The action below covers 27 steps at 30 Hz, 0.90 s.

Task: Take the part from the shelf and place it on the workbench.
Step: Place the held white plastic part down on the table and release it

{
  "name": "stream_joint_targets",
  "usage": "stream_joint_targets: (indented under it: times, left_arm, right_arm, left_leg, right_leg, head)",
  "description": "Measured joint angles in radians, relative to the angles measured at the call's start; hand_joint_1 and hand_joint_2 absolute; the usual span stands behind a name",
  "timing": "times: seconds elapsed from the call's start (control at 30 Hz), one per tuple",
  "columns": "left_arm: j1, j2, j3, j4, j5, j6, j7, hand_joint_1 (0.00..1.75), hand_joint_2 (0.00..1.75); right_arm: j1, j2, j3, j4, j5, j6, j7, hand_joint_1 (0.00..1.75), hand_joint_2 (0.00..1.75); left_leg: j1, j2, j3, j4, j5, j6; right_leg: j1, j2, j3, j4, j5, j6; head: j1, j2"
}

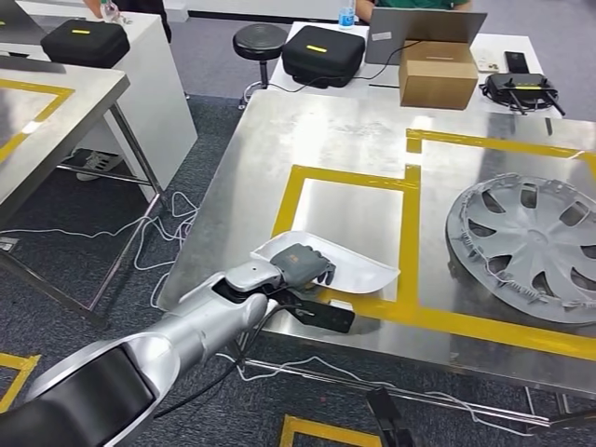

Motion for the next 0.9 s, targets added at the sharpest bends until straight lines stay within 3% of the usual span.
stream_joint_targets:
  times: [0.07, 0.17, 0.2, 0.23, 0.27, 0.33, 0.4, 0.5, 0.57, 0.67, 0.7, 0.73, 0.77, 0.83, 0.9]
  left_arm:
    - [-0.004, 0.001, -0.002, 0.005, -0.009, -0.001, 0.017, 1.75, 1.75]
    - [-0.005, 0.002, -0.003, 0.015, -0.013, -0.001, 0.032, 1.75, 1.75]
    - [-0.005, 0.002, -0.003, 0.016, -0.013, 0.0, 0.035, 1.75, 1.75]
    - [-0.006, 0.002, -0.002, 0.017, -0.009, 0.001, 0.036, 1.75, 1.75]
    - [-0.007, 0.001, -0.002, 0.017, -0.005, 0.001, 0.036, 1.75, 1.75]
    - [-0.009, 0.0, 0.0, 0.017, 0.005, 0.002, 0.033, 1.75, 1.75]
    - [-0.01, -0.003, 0.001, 0.017, 0.008, 0.003, 0.028, 1.75, 1.75]
    - [-0.007, -0.006, 0.001, 0.017, 0.009, 0.007, 0.023, 1.75, 1.75]
    - [-0.006, -0.009, 0.002, 0.017, 0.008, 0.012, 0.023, 1.75, 1.75]
    - [-0.001, -0.011, 0.004, 0.017, 0.008, 0.016, 0.023, 1.75, 1.75]
    - [0.001, -0.011, 0.005, 0.018, 0.009, 0.017, 0.023, 1.75, 1.75]
    - [0.002, -0.011, 0.005, 0.018, 0.009, 0.017, 0.023, 1.75, 1.75]
    - [0.002, -0.011, 0.006, 0.018, 0.009, 0.018, 0.023, 1.75, 1.75]
    - [0.002, -0.013, 0.006, 0.018, 0.009, 0.018, 0.023, 1.75, 1.75]
    - [0.0, -0.013, 0.007, 0.018, 0.009, 0.019, 0.023, 1.75, 1.75]
  right_arm:
    - [0.0, 0.0, 0.0, 0.0, 0.0, 0.0, 0.001, 0.0, 0.0]
    - [0.001, -0.001, 0.0, 0.0, 0.0, 0.0, 0.001, 0.0, 0.0]
    - [0.002, -0.001, 0.0, 0.0, 0.0, 0.0, 0.001, 0.0, 0.0]
    - [0.003, -0.001, 0.0, 0.0, 0.0, 0.0, 0.001, 0.0, 0.0]
    - [0.003, -0.001, 0.0, 0.0, 0.0, 0.0, 0.001, 0.0, 0.0]
    - [0.003, -0.001, 0.0, 0.0, 0.001, 0.0, 0.001, 0.0, 0.0]
    - [0.002, -0.001, 0.0, 0.0, 0.003, 0.001, 0.0, 0.0, 0.0]
    - [0.002, -0.001, 0.0, 0.0, 0.003, 0.001, 0.0, 0.0, 0.0]
    - [0.001, -0.001, 0.0, 0.0, 0.003, 0.001, 0.0, 0.0, 0.0]
    - [0.004, -0.001, 0.0, 0.0, 0.003, 0.001, 0.0, 0.0, 0.0]
    - [0.006, -0.001, 0.0, 0.0, 0.003, 0.001, 0.0, 0.0, 0.0]
    - [0.008, -0.001, 0.0, 0.0, 0.003, 0.002, 0.0, 0.0, 0.0]
    - [0.009, -0.001, 0.0, 0.0, 0.003, 0.002, 0.0, 0.0, 0.0]
    - [0.009, -0.002, 0.0, 0.0, 0.003, 0.001, -0.001, 0.0, 0.0]
    - [0.006, -0.002, 0.0, 0.0, 0.003, 0.001, -0.001, 0.0, 0.0]
  left_leg:
    - [0.001, 0.002, -0.02, 0.049, -0.038, -0.011]
    - [0.003, 0.003, -0.101, 0.233, -0.141, -0.02]
    - [0.003, 0.004, -0.116, 0.271, -0.154, -0.021]
    - [0.003, 0.004, -0.114, 0.277, -0.149, -0.02]
    - [0.003, 0.004, -0.092, 0.244, -0.128, -0.018]
    - [0.002, 0.005, -0.013, 0.114, -0.074, -0.011]
    - [0.001, 0.006, 0.039, 0.022, -0.049, -0.004]
    - [0.0, 0.006, 0.045, 0.002, -0.041, 0.013]
    - [0.004, 0.008, 0.046, -0.003, -0.035, 0.025]
    - [0.006, 0.009, 0.045, -0.003, -0.033, 0.032]
    - [0.005, 0.009, 0.045, -0.003, -0.033, 0.032]
    - [0.005, 0.009, 0.046, -0.003, -0.034, 0.032]
    - [0.005, 0.008, 0.047, -0.003, -0.035, 0.032]
    - [0.005, 0.005, 0.051, -0.002, -0.039, 0.026]
    - [0.001, 0.001, 0.053, -0.001, -0.043, 0.017]
  right_leg:
    - [-0.004, -0.003, -0.001, -0.003, 0.006, -0.012]
    - [-0.005, -0.008, -0.012, -0.003, 0.014, -0.018]
    - [-0.005, -0.009, -0.016, -0.003, 0.017, -0.017]
    - [-0.005, -0.009, -0.02, -0.003, 0.02, -0.016]
    - [-0.005, -0.008, -0.023, -0.003, 0.023, -0.014]
    - [-0.004, -0.006, -0.026, -0.001, 0.027, -0.007]
    - [-0.001, -0.003, -0.029, 0.0, 0.031, 0.004]
    - [-0.002, -0.001, -0.031, -0.006, 0.038, 0.022]
    - [-0.003, -0.002, -0.049, 0.03, 0.013, 0.031]
    - [-0.002, -0.003, -0.135, 0.218, -0.076, 0.039]
    - [-0.002, -0.003, -0.157, 0.266, -0.089, 0.04]
    - [-0.002, -0.003, -0.162, 0.276, -0.084, 0.04]
    - [-0.002, -0.003, -0.146, 0.245, -0.061, 0.04]
    - [-0.003, -0.004, -0.077, 0.112, -0.002, 0.039]
    - [-0.003, -0.003, -0.023, 0.014, 0.021, 0.031]
  head:
    - [-0.006, 0.0]
    - [-0.012, 0.0]
    - [-0.012, 0.0]
    - [-0.012, 0.0]
    - [-0.013, 0.0]
    - [-0.013, 0.0]
    - [-0.014, 0.0]
    - [-0.014, 0.0]
    - [-0.009, 0.0]
    - [0.002, 0.0]
    - [0.002, 0.0]
    - [0.003, 0.0]
    - [0.003, 0.0]
    - [0.004, 0.0]
    - [0.003, 0.0]
